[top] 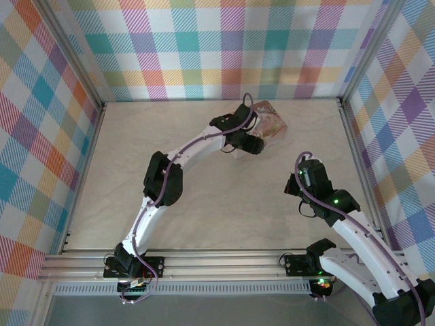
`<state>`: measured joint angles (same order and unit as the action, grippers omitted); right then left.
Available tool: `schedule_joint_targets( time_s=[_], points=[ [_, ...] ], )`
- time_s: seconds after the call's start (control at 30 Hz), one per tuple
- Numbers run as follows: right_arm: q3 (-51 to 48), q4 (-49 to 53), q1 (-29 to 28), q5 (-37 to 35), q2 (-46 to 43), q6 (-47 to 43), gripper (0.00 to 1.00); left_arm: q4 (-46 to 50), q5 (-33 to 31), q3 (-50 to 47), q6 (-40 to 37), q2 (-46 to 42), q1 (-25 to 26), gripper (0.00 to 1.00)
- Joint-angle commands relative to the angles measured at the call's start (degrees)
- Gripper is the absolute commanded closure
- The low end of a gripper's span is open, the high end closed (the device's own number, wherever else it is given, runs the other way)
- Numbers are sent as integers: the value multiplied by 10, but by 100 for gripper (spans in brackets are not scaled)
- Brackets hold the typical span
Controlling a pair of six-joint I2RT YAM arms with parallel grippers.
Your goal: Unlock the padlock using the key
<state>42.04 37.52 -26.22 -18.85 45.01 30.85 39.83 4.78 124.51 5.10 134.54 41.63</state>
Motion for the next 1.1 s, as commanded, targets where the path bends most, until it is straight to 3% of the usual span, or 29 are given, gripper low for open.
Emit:
schedule_joint_targets(
  time_s=[0.0,0.3,0.7,0.87,1.07],
  points=[
    [12,-8,3,5,2,-1,100,35,-17,-55,-9,-18,4,30],
    [10,-21,3,17,16,-5,100,-20,-28,-233,10,-135,5,30],
    [-11,-96,3,108,44,-27,100,-68,-67,-483,46,-331,-6,27],
    [-5,-113,3,145,73,-32,100,-81,-55,-519,57,-353,-42,26],
    [-6,-144,3,207,96,-41,100,-88,-36,-489,42,-334,-79,26]
  ],
)
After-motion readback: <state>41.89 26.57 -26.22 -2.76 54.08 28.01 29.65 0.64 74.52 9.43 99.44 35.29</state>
